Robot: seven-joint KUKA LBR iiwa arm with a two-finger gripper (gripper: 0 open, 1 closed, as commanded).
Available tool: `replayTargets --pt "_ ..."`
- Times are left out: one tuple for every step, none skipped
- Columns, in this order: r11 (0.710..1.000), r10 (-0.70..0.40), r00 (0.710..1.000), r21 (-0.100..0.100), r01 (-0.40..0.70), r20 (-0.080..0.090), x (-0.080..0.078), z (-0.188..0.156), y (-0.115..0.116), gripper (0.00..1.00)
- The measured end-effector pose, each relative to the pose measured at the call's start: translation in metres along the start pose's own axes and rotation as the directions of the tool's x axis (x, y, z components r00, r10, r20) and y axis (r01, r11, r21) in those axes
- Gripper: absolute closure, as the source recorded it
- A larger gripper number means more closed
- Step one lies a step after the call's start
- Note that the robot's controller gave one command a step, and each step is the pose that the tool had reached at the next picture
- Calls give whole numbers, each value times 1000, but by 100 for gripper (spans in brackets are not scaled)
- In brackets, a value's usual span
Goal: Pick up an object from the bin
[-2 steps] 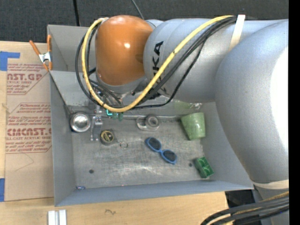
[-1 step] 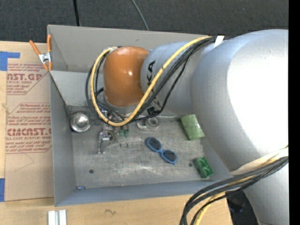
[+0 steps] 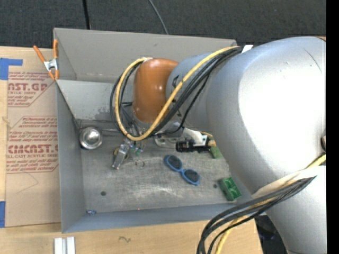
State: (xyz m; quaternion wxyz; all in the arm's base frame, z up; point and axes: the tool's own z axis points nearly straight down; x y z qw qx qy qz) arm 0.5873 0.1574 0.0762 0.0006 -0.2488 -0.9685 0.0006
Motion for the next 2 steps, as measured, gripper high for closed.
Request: replayTargets --pt "1000 -2 1000 -3 2 1 0 -2 2 100" --pt "987 -162 987 -5 162 9 -4 -182 -14 100"
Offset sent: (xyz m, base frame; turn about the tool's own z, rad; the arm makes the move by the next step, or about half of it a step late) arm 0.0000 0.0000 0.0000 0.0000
